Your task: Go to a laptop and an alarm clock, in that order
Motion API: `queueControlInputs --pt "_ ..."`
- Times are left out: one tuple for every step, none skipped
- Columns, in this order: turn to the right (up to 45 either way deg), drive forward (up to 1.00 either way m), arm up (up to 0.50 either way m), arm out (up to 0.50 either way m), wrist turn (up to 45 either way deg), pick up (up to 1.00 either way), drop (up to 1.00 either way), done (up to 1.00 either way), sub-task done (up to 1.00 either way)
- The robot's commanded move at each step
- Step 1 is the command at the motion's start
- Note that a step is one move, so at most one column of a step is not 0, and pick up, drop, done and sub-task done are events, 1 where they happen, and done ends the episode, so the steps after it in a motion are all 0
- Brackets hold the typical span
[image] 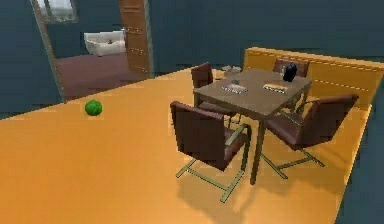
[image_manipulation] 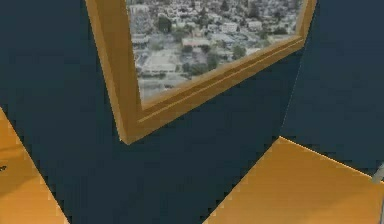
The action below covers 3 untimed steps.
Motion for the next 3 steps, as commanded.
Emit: queueControlInputs --pt "0.0 0.45 0.0 0.0 0.0 0.0 0.0 0.0 0.0" --pt "45.0 0.0 0.0 0.0 0.0 0.0 0.0 0.0 0.0" --pt "3.0 0.0 0.0 0.0 0.0 0.0 0.0 0.0 0.0"
